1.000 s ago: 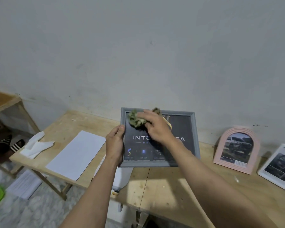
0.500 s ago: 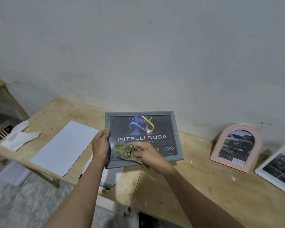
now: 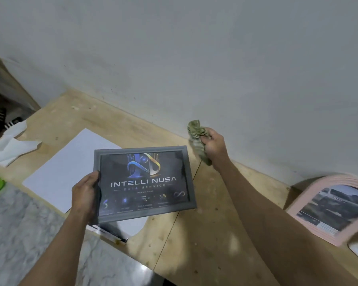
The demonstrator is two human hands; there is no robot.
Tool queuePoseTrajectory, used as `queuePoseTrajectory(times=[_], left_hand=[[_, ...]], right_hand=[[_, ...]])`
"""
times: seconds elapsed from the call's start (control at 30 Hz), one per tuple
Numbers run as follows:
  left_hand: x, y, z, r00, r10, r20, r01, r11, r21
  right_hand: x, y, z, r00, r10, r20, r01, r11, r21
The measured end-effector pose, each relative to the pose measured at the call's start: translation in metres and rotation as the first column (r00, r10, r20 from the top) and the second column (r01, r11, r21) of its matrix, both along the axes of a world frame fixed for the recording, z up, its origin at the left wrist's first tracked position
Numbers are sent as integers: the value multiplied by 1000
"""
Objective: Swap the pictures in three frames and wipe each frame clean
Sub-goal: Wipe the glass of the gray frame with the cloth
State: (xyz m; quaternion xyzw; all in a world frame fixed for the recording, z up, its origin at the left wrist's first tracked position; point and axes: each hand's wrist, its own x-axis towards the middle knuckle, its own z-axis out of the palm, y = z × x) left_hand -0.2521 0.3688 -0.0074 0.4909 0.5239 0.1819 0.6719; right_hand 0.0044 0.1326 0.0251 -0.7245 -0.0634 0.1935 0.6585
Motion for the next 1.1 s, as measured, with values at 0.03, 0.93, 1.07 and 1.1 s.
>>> queuePoseTrajectory(times=[0.03,0.93,1.07,1.1], left_hand=[[0,3,-2,1000,22,-20,-22,1000,13],[18,50,-26,996,86,-30,-86,996,5],[14,40,-14,1000,10,25,-10,1000,-9],[15,39,-12,999,-4,38,4,1000,-4]], right_hand=[[13,5,-9,999,4,48,0,998,-69],[11,43,-95,965,263,12,-246,916,-315],[-33,16,-55,960,150,-238,-187,972,-144],[-41,8,-49,970,133,-202,-170,969,-180]])
